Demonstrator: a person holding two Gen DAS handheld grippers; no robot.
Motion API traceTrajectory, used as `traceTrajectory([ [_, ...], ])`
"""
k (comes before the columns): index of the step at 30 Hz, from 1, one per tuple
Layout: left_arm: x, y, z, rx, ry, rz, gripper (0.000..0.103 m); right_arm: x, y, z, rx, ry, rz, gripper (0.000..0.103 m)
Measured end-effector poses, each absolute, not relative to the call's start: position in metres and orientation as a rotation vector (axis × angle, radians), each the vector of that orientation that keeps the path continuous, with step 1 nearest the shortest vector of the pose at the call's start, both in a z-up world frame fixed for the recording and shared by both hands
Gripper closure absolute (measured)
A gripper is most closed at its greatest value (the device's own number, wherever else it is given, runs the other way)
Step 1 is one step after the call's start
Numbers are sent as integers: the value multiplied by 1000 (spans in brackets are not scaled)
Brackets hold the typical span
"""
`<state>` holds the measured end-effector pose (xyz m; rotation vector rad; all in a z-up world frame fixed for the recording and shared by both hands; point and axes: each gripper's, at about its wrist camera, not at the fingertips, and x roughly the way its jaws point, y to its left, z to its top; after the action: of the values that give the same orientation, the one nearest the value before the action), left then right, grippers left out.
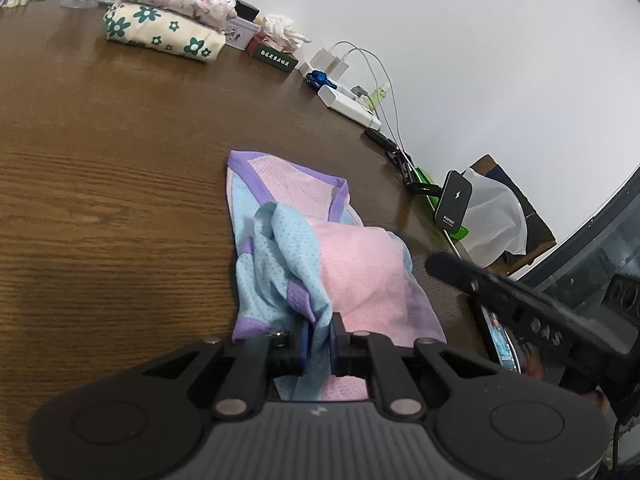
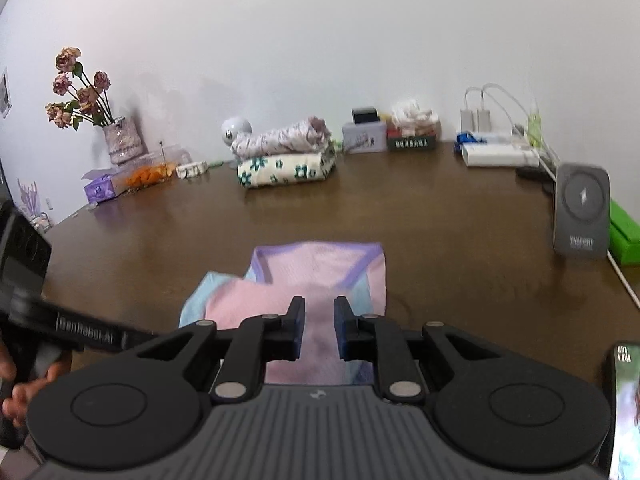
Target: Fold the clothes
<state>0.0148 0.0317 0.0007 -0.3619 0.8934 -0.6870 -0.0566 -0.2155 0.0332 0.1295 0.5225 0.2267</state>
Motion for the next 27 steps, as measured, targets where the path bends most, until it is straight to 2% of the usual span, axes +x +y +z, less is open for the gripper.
traceTrajectory([
  [4, 14, 34, 1, -373, 903, -689, 94, -35, -202, 24, 121, 578, 232, 87],
  [7, 5, 37, 11, -317, 862, -696, 67, -24, -191, 13, 79, 630, 202, 87],
  [8, -1, 38, 17, -271, 823, -670, 51, -24, -190, 11, 69, 630, 199, 87],
  [9, -6, 38, 21, -215, 783, -635, 42, -25, -190, 10, 70, 628, 201, 87],
  [11, -14, 31, 26, -100, 721, -580, 36, -27, -192, 11, 81, 619, 199, 87],
  [14, -13, 14, 23, 1, 712, -573, 36, -35, -200, 17, 101, 596, 197, 87],
  [16, -8, 6, 18, 4, 733, -578, 37, -46, -207, 22, 84, 578, 189, 80],
  [18, -2, 7, 15, -41, 749, -596, 40, -57, -214, 22, 70, 576, 180, 61],
  [19, 1, 11, 14, -74, 756, -605, 41, -61, -218, 20, 80, 580, 188, 59],
  [21, 5, 17, 14, -133, 772, -613, 57, -67, -226, 15, 115, 593, 218, 53],
  [23, 6, 19, 15, -172, 781, -625, 65, -63, -230, 10, 165, 609, 238, 53],
  [24, 5, 20, 15, -187, 785, -633, 73, -60, -230, 8, 179, 612, 248, 53],
  [27, 1, 21, 16, -225, 809, -620, 79, -53, -225, 1, 188, 656, 231, 53],
])
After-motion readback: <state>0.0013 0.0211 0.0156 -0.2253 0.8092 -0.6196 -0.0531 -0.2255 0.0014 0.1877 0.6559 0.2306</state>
